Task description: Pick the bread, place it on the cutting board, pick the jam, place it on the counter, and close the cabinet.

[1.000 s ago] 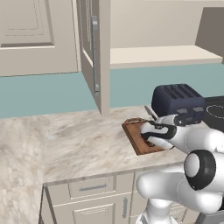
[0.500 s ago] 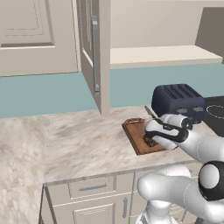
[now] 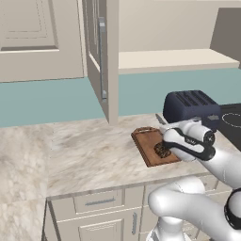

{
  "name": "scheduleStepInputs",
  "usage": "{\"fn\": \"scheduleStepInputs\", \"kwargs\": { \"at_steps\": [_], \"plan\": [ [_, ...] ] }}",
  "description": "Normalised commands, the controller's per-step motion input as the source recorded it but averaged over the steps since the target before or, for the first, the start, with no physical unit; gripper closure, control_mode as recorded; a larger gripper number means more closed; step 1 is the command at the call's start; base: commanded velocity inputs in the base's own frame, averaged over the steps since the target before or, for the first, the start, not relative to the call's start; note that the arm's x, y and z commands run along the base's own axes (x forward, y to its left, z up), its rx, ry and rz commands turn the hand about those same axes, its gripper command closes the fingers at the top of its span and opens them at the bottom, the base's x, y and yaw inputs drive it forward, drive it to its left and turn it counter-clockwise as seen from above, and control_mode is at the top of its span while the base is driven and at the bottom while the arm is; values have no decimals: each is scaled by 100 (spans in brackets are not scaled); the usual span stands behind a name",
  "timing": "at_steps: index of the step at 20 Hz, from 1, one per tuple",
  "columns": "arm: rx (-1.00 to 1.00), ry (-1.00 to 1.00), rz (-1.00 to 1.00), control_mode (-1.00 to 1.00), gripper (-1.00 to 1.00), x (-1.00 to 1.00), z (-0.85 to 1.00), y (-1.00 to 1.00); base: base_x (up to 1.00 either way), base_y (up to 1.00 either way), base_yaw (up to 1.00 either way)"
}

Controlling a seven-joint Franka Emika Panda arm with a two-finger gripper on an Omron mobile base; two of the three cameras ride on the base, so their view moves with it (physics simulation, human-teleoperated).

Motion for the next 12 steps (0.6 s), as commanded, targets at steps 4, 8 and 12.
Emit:
{"fn": "scheduleStepInputs", "kwargs": {
  "at_steps": [4, 8, 12],
  "plan": [
    [0, -12, 0, -100, -100, -13, 10, -2, 0, 0, 0],
    [0, -9, 0, -100, -100, -22, 8, -13, 0, 0, 0],
    [0, -9, 0, -100, -100, -26, 8, -13, 0, 0, 0]
  ]
}}
